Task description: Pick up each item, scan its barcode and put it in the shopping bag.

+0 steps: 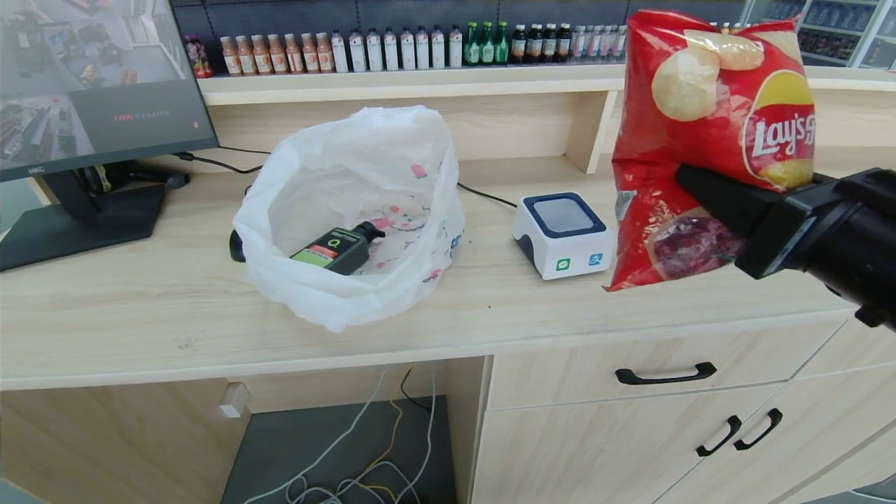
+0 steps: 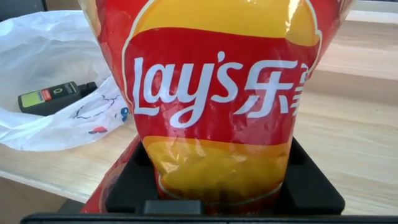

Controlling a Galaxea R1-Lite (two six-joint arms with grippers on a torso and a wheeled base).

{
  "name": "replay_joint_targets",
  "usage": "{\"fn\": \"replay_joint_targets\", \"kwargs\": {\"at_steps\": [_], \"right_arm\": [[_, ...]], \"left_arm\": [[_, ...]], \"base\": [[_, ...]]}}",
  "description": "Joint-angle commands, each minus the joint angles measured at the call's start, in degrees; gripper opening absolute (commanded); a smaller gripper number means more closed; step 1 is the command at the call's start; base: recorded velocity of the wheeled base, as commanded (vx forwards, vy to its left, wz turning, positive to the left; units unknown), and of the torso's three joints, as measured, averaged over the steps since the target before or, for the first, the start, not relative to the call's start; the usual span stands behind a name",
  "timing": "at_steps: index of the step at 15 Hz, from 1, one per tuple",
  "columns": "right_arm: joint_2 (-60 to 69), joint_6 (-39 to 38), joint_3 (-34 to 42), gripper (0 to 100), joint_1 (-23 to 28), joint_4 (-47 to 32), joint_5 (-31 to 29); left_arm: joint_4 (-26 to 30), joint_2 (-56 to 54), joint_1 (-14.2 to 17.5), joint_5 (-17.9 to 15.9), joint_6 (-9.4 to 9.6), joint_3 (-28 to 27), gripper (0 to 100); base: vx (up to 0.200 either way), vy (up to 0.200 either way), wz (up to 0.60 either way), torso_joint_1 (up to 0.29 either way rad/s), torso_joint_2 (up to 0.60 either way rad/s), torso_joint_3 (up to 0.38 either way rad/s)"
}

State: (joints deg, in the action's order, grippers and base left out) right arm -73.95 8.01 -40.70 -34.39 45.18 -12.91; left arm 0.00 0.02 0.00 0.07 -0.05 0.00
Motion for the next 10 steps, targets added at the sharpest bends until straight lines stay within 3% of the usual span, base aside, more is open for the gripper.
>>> {"fn": "replay_joint_targets", "kwargs": {"at_steps": [1,5,10], "right_arm": [[-4.27,0.08,-4.21,0,-0.33,0.00,-0.71],[-8.23,0.25,-5.88,0,-0.85,-0.09,-4.49],[-12.89,2.19,-9.22,0,-0.68,-0.09,-4.93]], "left_arm": [[0.00,-0.02,0.00,0.01,-0.04,0.00,100],[0.00,-0.02,0.00,0.01,-0.04,0.00,100],[0.00,-0.02,0.00,-0.07,-0.04,0.00,100]], "base": [[0.000,0.000,0.00,0.000,0.00,0.000],[0.000,0.000,0.00,0.000,0.00,0.000],[0.000,0.000,0.00,0.000,0.00,0.000]]}}
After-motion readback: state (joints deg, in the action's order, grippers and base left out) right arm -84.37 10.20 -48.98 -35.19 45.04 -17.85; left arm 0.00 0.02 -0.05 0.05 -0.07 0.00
